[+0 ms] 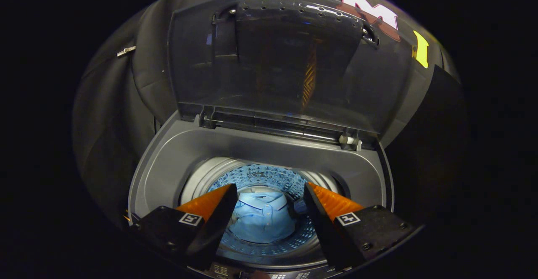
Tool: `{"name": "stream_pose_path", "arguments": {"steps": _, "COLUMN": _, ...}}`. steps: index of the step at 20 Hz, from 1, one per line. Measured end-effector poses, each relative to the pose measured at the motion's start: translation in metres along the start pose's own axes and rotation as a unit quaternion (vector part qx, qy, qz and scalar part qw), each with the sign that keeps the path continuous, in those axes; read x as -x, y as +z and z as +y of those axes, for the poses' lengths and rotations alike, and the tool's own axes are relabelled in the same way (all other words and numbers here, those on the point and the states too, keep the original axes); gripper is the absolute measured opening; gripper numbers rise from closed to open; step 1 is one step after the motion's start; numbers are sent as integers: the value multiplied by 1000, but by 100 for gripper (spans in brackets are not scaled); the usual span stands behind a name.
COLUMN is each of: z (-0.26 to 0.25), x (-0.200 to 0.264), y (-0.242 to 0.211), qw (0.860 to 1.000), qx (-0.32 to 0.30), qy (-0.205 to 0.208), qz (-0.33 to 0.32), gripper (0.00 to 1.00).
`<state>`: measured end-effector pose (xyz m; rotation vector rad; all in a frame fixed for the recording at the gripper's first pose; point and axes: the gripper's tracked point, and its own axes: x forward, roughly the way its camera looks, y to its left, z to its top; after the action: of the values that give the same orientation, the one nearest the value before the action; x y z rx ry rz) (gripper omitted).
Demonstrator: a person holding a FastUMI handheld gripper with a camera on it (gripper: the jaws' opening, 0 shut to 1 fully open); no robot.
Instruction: Put the clothes into the washing machine and then close the washing machine lid.
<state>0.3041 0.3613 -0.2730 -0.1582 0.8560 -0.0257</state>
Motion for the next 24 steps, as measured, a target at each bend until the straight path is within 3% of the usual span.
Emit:
{"name": "stream_pose_path", "arguments": {"steps": 11, "z": 5, "x": 10, "y": 8, "qw": 999, "qx": -42, "qy": 26, "qz": -6, "gripper": 100}}
{"name": "stream_pose_path", "arguments": {"steps": 15, "z": 1, "x": 18, "y": 16, "qw": 999, "qx": -49, "qy": 18, "qz": -9, "gripper": 100}}
{"name": "stream_pose_path", "arguments": {"steps": 19, "z": -8, "x": 50, "y": 53, "qw": 997, "qx": -51, "qy": 6, "qz": -50, "gripper": 100}}
{"name": "stream_pose_path", "arguments": {"steps": 24, "z": -30, "x": 108, "y": 134, "qw": 989, "qx": -65, "qy": -5, "qz": -135, "gripper": 99}}
